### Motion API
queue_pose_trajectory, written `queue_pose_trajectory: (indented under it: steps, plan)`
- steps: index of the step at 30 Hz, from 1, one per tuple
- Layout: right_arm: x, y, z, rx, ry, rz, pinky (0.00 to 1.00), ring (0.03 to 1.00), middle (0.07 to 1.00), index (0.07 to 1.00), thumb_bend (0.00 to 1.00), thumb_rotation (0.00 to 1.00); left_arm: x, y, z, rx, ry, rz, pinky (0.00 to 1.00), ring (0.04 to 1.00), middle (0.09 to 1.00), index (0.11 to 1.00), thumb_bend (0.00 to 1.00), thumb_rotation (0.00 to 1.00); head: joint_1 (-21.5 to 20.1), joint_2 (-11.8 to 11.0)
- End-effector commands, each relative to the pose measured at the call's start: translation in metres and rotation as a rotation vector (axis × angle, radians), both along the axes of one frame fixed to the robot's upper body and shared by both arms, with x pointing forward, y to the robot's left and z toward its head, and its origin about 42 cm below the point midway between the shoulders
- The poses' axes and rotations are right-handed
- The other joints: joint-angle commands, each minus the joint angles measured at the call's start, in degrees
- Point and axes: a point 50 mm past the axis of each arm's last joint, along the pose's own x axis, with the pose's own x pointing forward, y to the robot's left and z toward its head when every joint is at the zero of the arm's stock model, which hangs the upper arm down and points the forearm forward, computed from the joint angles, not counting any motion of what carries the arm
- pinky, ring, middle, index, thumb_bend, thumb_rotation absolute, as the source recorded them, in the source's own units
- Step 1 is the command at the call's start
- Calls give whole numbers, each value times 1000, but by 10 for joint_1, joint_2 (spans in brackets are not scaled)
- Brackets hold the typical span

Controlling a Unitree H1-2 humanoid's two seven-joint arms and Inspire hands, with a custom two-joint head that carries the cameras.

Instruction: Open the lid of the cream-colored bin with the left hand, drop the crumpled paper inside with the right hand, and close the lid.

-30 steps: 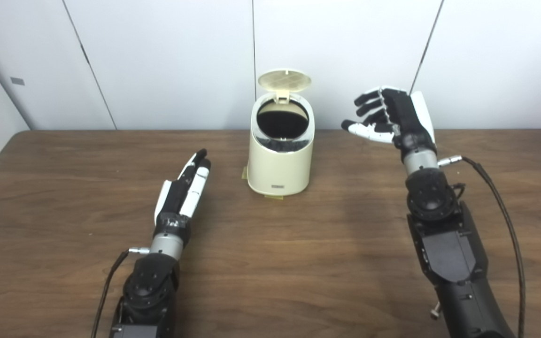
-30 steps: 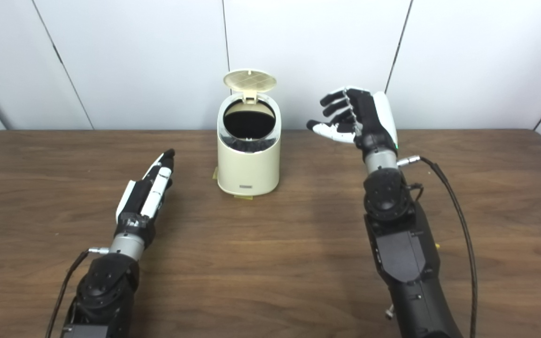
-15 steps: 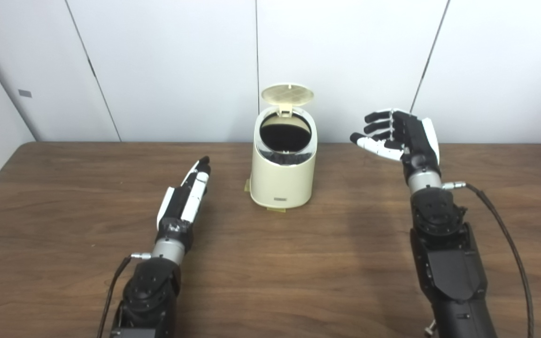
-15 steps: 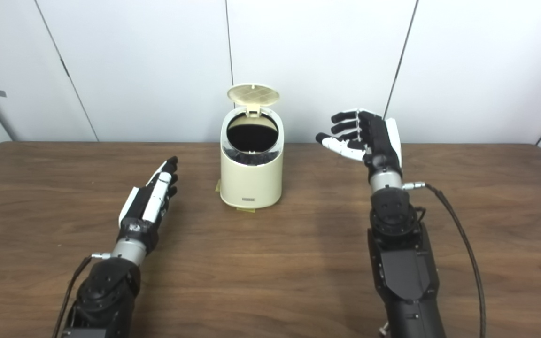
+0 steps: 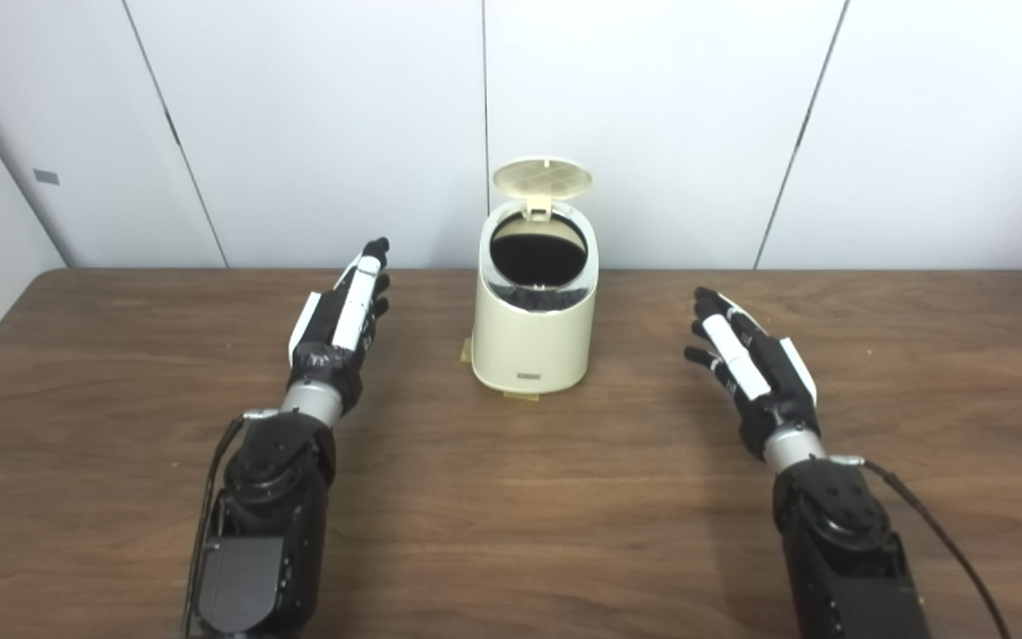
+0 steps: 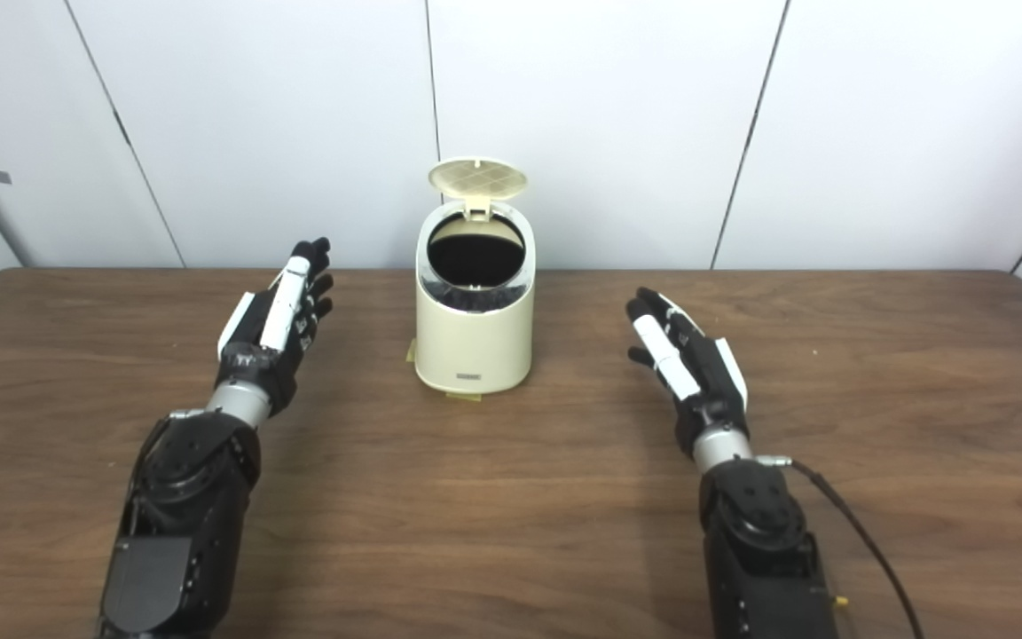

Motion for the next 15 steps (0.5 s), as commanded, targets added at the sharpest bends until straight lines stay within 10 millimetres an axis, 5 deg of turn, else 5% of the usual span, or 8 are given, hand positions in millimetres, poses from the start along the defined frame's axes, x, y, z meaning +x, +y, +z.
queue_pose_trajectory:
  steps: [1,15]
  plan:
    - [4,3,24,11,-125,7,909,942,936,934,624,980,13,0,27,1,-72,-17,1000,998,995,983,602,857,-1,-1]
    - [-23,11,0,75,-115,-10,961,965,968,941,628,1000,41,-7,65,53,-95,-92,1000,1000,1000,959,557,891,-2,-16]
